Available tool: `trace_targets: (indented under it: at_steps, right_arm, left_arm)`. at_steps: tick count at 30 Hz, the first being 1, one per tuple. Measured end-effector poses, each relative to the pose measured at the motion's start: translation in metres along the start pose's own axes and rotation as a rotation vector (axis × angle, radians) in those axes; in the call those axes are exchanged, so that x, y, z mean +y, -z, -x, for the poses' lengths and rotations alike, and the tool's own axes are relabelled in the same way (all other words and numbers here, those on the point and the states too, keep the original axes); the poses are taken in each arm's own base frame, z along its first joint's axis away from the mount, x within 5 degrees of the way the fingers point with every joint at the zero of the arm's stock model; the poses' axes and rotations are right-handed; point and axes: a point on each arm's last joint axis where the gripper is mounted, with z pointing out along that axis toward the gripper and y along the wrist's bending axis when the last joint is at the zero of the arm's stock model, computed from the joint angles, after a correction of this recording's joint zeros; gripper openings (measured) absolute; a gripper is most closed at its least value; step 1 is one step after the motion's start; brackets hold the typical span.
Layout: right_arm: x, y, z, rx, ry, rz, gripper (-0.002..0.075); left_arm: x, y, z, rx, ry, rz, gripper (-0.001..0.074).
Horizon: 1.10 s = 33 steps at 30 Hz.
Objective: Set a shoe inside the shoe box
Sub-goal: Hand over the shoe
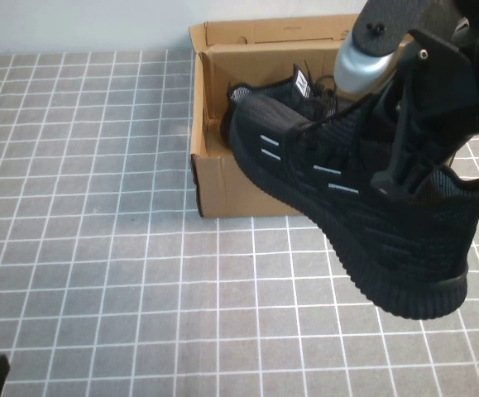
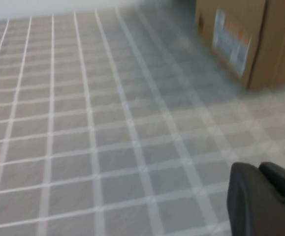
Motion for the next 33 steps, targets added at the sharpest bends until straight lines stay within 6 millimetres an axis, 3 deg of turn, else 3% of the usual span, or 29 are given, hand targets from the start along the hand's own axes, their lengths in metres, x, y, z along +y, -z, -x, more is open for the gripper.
trace_targets:
  at_steps: [5, 8, 15, 23, 29, 33]
  right_arm:
    - [0.000, 0.000, 0.000, 0.002, -0.022, 0.000, 0.0000]
    - [0.000, 0.000, 0.000, 0.002, -0.028, 0.000, 0.0000]
    - [0.001, 0.000, 0.000, 0.000, -0.080, 0.012, 0.0000]
    - [0.002, -0.004, 0.000, 0.007, -0.099, 0.029, 0.0000]
    - [0.004, -0.007, 0.001, 0.007, -0.117, 0.054, 0.0000]
    - [0.005, -0.010, 0.001, 0.012, -0.121, 0.062, 0.0000]
  left_arm:
    - [0.000, 0.002, 0.017, -0.181, 0.362, -0.039, -0.0001]
    - [0.001, 0.003, 0.022, -0.245, 0.441, -0.040, -0.0001]
    - [-0.002, 0.004, 0.032, -0.178, 0.666, -0.103, -0.0001]
    - [-0.009, -0.004, 0.091, 0.137, 0.565, -0.183, -0.0001]
    - [-0.012, -0.036, 0.140, 0.347, 0.321, -0.271, -0.0001]
    - [-0.012, -0.062, 0.177, 0.367, 0.154, -0.352, -0.0001]
